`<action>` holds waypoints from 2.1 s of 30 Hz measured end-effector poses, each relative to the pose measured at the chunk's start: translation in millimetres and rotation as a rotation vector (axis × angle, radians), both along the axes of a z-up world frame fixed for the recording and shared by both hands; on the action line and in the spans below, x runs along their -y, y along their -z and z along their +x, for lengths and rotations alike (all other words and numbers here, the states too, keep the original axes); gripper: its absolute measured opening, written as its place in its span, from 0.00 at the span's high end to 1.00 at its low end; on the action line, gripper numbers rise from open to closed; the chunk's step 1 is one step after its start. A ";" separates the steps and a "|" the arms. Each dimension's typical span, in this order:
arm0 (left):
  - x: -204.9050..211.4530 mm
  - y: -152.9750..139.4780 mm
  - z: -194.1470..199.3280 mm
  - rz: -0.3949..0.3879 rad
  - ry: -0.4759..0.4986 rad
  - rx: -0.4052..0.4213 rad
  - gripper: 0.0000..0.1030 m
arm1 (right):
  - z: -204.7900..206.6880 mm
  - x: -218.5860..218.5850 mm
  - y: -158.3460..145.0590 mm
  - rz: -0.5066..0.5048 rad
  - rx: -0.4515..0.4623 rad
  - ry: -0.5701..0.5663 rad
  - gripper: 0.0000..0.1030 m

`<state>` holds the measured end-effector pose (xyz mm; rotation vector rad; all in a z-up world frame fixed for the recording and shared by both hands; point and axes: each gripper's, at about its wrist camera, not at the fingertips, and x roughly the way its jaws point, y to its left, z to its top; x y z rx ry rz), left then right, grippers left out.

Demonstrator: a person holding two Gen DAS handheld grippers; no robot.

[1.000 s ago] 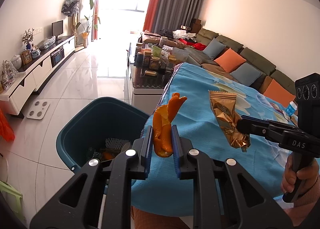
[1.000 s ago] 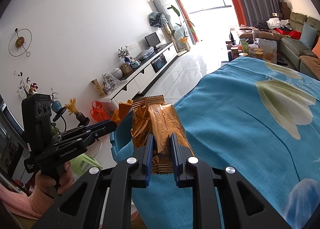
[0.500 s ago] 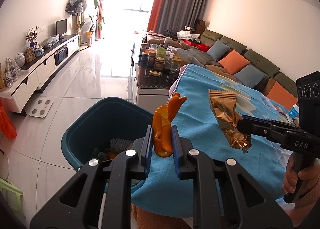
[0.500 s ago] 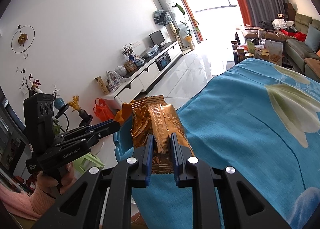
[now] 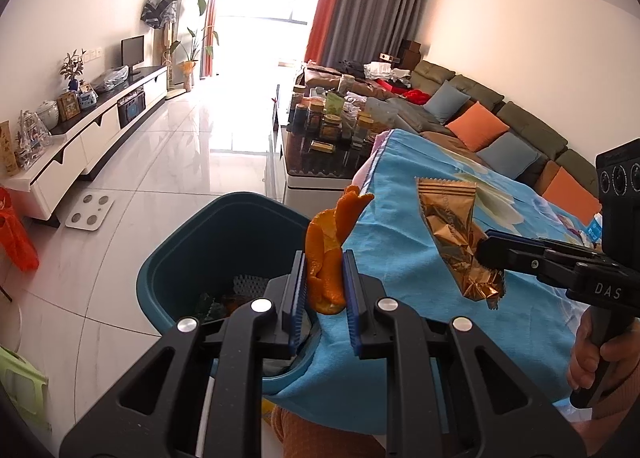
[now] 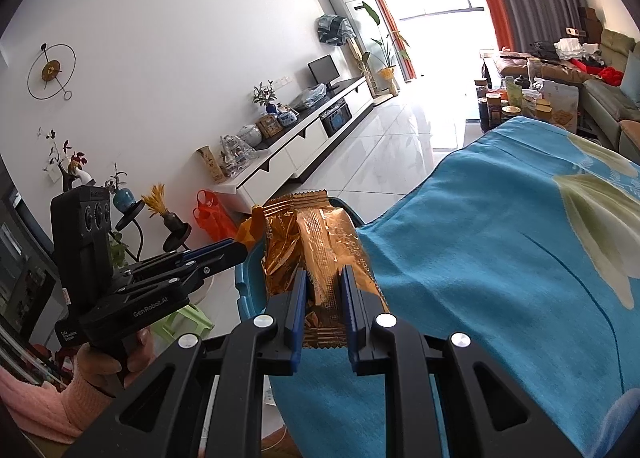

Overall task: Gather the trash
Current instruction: 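Hold the peel and wrapper above the teal bin opening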

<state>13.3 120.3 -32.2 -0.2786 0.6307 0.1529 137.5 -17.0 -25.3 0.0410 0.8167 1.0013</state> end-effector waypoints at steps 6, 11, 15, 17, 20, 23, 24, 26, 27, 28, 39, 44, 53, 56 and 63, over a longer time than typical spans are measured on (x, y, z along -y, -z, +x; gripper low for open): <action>-1.6 -0.1 -2.8 0.004 -0.015 -0.004 0.82 | 1.4 -8.7 1.0 -0.005 0.000 -0.012 0.85; -6.5 2.6 -1.4 0.003 -0.024 -0.011 0.82 | 2.7 -14.4 1.8 -0.009 0.000 -0.020 0.85; -8.3 3.7 -1.6 0.005 -0.031 -0.015 0.82 | 4.5 -18.0 1.5 -0.010 -0.001 -0.025 0.85; -9.2 3.9 -1.9 0.007 -0.035 -0.016 0.82 | 5.4 -18.8 1.2 -0.010 -0.003 -0.026 0.85; -7.3 3.5 1.1 0.011 -0.040 -0.018 0.82 | 6.2 -21.5 1.1 -0.010 -0.005 -0.030 0.85; -9.9 4.2 2.6 0.013 -0.045 -0.019 0.82 | 7.4 -25.9 1.1 -0.011 -0.008 -0.036 0.85; -9.8 4.8 2.2 0.014 -0.047 -0.020 0.82 | 7.6 -27.1 1.6 -0.011 -0.009 -0.038 0.85; -11.6 5.7 2.2 0.014 -0.051 -0.020 0.82 | 8.6 -29.2 1.4 -0.010 -0.010 -0.041 0.85; -11.8 5.8 2.6 0.014 -0.053 -0.021 0.82 | 8.7 -30.3 1.4 -0.011 -0.011 -0.044 0.85; -12.9 6.1 2.1 0.014 -0.054 -0.021 0.82 | 9.2 -31.2 1.7 -0.011 -0.010 -0.046 0.85; -13.8 8.0 2.6 0.013 -0.067 -0.024 0.82 | 12.8 -40.4 1.5 -0.015 -0.013 -0.064 0.85; -12.6 9.5 4.9 0.017 -0.076 -0.027 0.82 | 14.4 -44.1 2.8 -0.016 -0.017 -0.068 0.85; -16.9 11.2 6.0 0.017 -0.095 -0.029 0.82 | 18.0 -52.4 4.6 -0.019 -0.023 -0.074 0.85; -16.9 12.3 6.7 0.017 -0.100 -0.032 0.82 | 21.9 -56.0 4.7 -0.021 -0.028 -0.075 0.85; -20.2 15.2 10.2 0.015 -0.110 -0.041 0.82 | 24.9 -60.7 8.9 -0.025 -0.040 -0.073 0.85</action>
